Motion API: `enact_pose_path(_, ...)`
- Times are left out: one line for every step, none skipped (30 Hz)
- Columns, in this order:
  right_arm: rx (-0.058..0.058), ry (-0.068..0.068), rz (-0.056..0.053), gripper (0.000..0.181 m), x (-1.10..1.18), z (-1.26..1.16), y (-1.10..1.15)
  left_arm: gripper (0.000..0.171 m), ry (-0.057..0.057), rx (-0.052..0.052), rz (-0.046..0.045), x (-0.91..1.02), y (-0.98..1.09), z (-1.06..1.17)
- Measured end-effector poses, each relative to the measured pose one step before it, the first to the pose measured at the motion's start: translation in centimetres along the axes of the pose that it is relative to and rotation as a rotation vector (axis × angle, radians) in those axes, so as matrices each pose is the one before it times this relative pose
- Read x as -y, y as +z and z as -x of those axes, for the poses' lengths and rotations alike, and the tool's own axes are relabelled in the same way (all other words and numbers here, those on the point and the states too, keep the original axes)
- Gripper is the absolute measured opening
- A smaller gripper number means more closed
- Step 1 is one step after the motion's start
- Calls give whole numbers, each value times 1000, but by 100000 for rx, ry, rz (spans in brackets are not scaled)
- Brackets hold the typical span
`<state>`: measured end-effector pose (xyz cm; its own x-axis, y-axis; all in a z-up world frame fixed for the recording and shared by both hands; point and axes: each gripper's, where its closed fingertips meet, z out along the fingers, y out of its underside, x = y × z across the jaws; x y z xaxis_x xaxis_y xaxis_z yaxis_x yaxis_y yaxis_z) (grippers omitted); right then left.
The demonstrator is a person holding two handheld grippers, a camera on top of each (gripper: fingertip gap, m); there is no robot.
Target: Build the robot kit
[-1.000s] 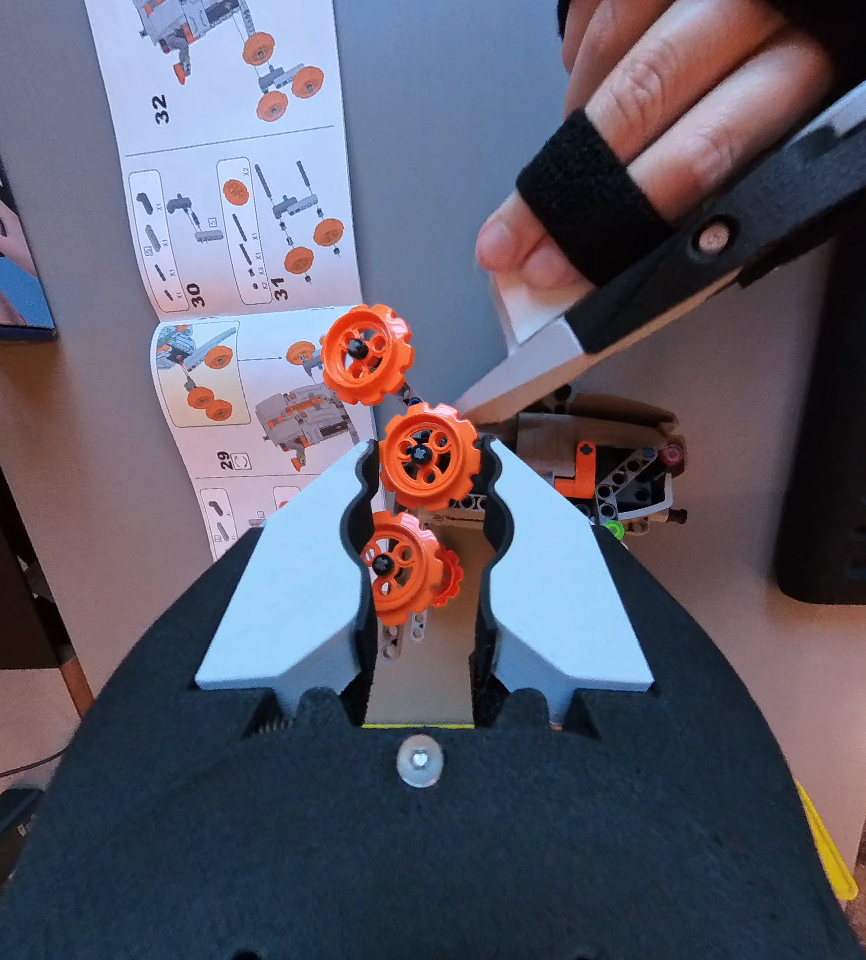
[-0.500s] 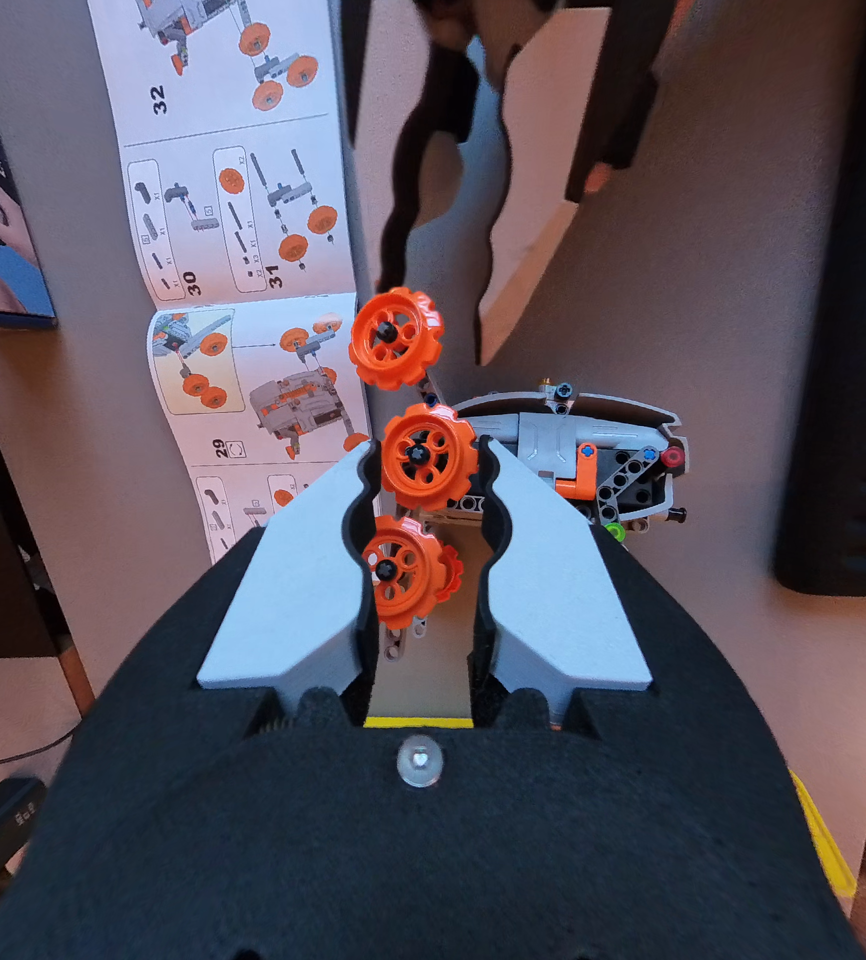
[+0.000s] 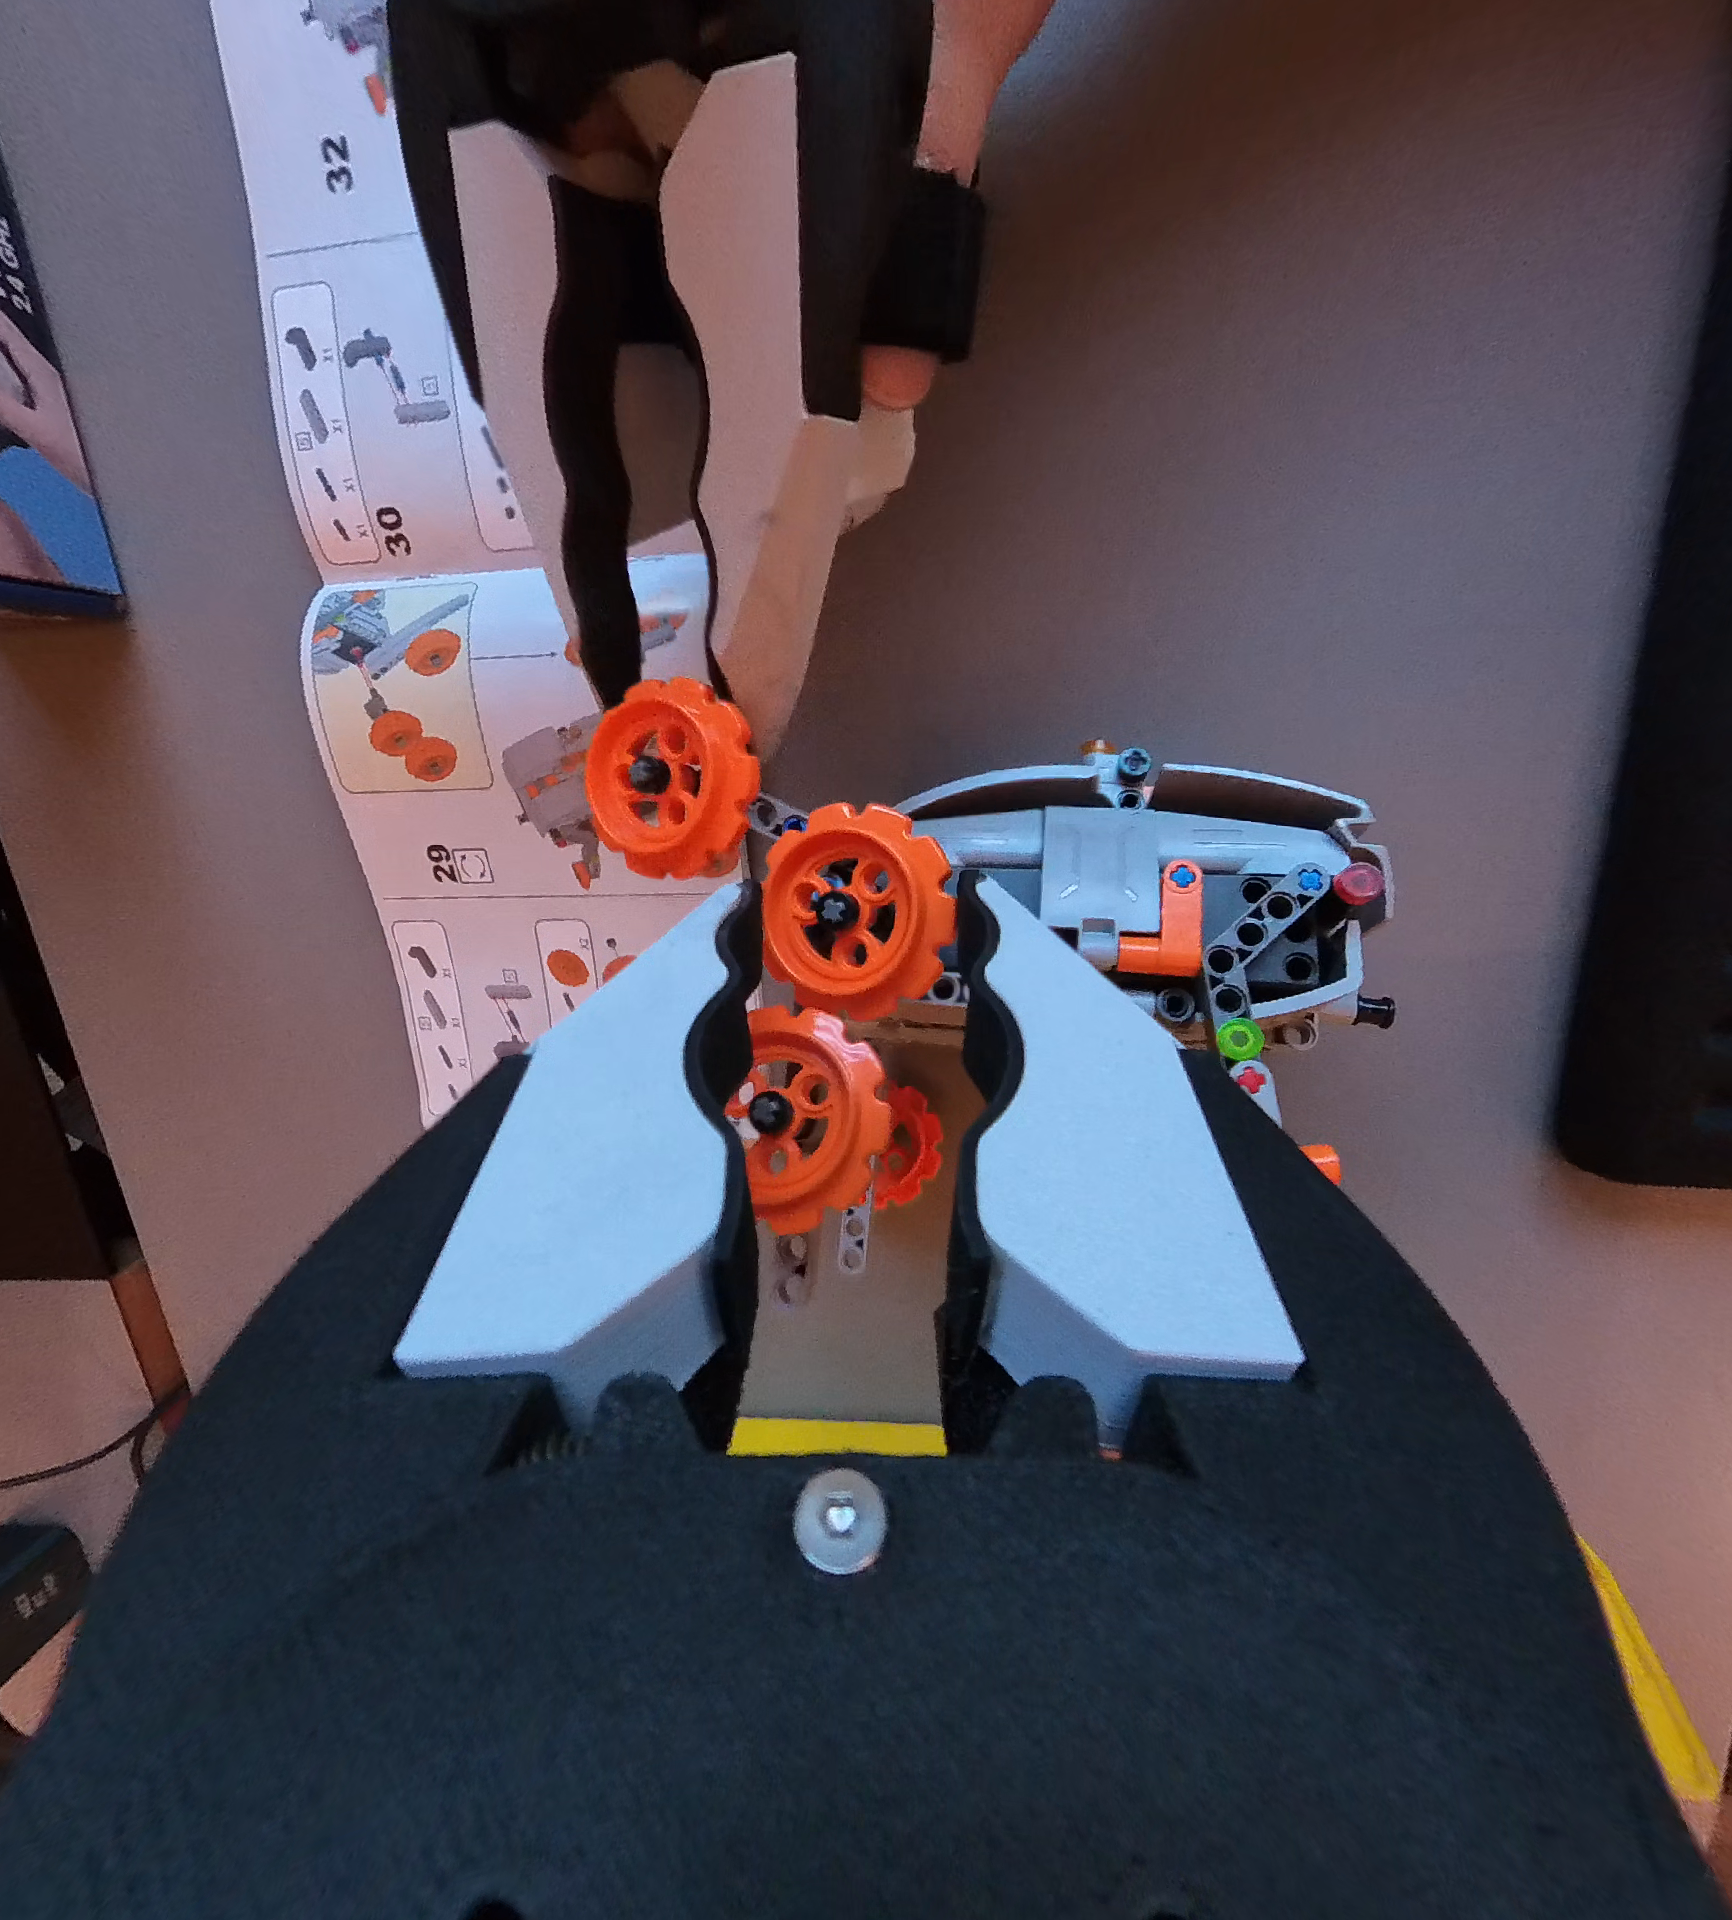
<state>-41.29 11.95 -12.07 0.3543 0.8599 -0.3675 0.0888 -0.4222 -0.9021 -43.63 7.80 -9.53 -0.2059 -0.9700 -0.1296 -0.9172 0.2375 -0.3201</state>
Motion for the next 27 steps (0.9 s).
enact_pose_path(855, 2144, 1053, 33, -122, -19, 205, 36, -271, 117, 189, -110, -24, 49)
enact_pose_path(1806, 3174, 1861, 33, -218, 156, 226, 36, -16, 400, 182, -116, -1, 53)
enact_pose_path(1025, 4389, 2847, 33, -364, 41, 259, 36, 128, 617, 342, -136, 4, 52)
enact_pose_path(439, 4839, 3631, 33, -460, -6, 252, 36, 173, 730, 386, -123, 1, 34)
enact_pose_path(4521, 4297, 1800, 33, -243, 641, 202, 35, 308, 691, 314, -99, -15, 11)
enact_pose_path(7673, 4504, 730, 32, -127, 1127, 153, 35, 324, 567, 215, -86, -23, -25)
enact_pose_path(5322, 5152, 571, 32, -75, 741, 102, 35, 336, 556, 131, -46, -16, -8)
enact_pose_path(4329, 4458, -1077, 33, 139, 573, 61, 35, 195, 503, -144, -8, 18, 3)
enact_pose_path(3606, 3945, -1941, 35, 223, 468, 60, 35, 22, 408, -267, 30, 31, 24)
enact_pose_path(-202, 4709, -1812, 36, 207, -149, 48, 35, 72, 262, -138, 18, 35, 8)
enact_pose_path(-3226, 6081, -2598, 36, 328, -651, 30, 35, 182, 227, 132, 7, 26, 16)
enact_pose_path(-13, 5887, -2837, 34, 360, -175, 80, 35, 367, 274, 322, 7, 16, 11)
enact_pose_path(947, 5686, -818, 32, 4, -21, 117, 35, 495, 275, 567, -34, 10, -14)
enact_pose_path(1307, 5814, -1553, 31, 67, 0, 50, 35, 515, 307, 672, -27, 0, -2)
enact_pose_path(1439, 5660, -2175, 28, 56, 2, -7, 35, 526, 384, 634, -40, 3, -6)
enact_pose_path(2654, 4461, -1257, 25, -88, 162, -20, 35, 532, 499, 466, -13, 13, 1)
enact_pose_path(2490, 4133, -1133, 23, -81, 152, -8, 35, 587, 499, 234, 5, 13, 2)
enact_pose_path(2128, 3475, -772, 22, -126, 137, 30, 35, 516, 439, 112, 11, 19, -4)
enact_pose_path(1507, 2886, -443, 21, -125, 105, 52, 35, 332, 277, 7, 29, 24, -6)
enact_pose_path(-28, 1648, -1241, 21, 18, -94, 47, 35, 313, 148, 62, 22, 20, -26)
enact_pose_path(-92, 963, -292, 21, -65, -66, 107, 35, 361, 185, 307, -11, 34, -22)
enact_pose_path(-202, 608, -289, 20, -32, -73, 81, 35, 426, 141, 355, -20, 40, -25)
enact_pose_path(-808, -181, 52, 18, -71, -133, 67, 34, 324, 102, 326, -6, 53, -47)
enact_pose_path(-749, -841, -43, 17, -77, -93, 50, 34, 247, 38, 245, 3, 60, -52)
enact_pose_path(3, -553, -399, 17, -32, -6, 45, 34, 394, 230, 156, 14, 27, -41)
enact_pose_path(838, -446, -904, 17, 19, 22, 38, 34, 794, 439, 192, 8, -7, -22)
enact_pose_path(1839, 747, -1050, 17, 49, 48, -3, 34, 1086, 655, 356, -34, -24, -9)
